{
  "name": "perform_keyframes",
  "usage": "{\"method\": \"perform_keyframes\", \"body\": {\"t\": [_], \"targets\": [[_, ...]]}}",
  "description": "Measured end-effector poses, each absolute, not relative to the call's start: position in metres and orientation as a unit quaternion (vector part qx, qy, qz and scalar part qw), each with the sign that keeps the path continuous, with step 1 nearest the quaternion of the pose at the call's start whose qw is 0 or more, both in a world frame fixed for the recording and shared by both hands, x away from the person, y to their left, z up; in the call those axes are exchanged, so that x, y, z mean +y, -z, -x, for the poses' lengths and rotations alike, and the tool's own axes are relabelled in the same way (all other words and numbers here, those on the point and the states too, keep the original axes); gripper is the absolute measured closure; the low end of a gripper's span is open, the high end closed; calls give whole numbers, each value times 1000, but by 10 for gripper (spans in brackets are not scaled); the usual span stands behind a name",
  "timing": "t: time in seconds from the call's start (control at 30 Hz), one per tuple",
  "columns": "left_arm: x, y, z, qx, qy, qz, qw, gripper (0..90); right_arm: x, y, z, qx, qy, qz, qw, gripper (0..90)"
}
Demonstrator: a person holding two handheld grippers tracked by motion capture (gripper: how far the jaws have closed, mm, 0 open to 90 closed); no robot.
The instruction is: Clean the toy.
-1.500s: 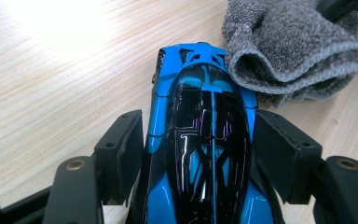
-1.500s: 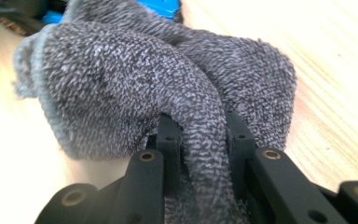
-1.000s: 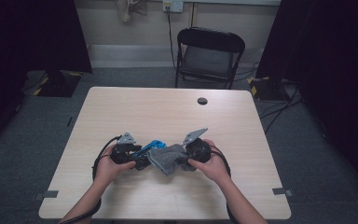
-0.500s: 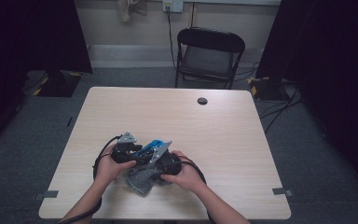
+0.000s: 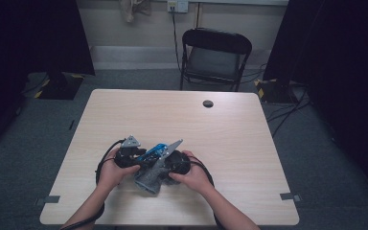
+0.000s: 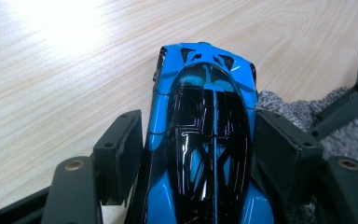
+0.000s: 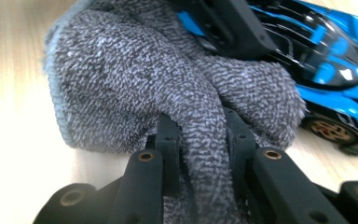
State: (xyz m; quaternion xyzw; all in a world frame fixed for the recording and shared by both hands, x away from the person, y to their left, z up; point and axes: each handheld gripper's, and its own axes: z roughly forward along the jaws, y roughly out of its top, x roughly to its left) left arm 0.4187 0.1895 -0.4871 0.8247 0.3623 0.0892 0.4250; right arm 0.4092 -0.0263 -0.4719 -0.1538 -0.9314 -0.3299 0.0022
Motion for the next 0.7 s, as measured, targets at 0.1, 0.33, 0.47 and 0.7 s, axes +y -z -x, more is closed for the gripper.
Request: {"method": "perform_keyframes", "body": {"t": [0.1, 0.33, 0.47, 0.7], "targets": [[190, 487, -419, 362, -90, -824, 425, 339, -31, 472, -412, -930, 328, 165, 0, 729], [190, 487, -418, 361, -90, -825, 424, 339, -45, 471, -419, -927, 326, 187, -11, 729], [190, 487, -419, 362, -91, -825, 424, 339, -53, 471, -424, -924, 325, 202, -17, 729], [190, 487, -418, 362, -91, -825, 424, 339, -62, 471, -428, -919, 323, 224, -25, 729]]}}
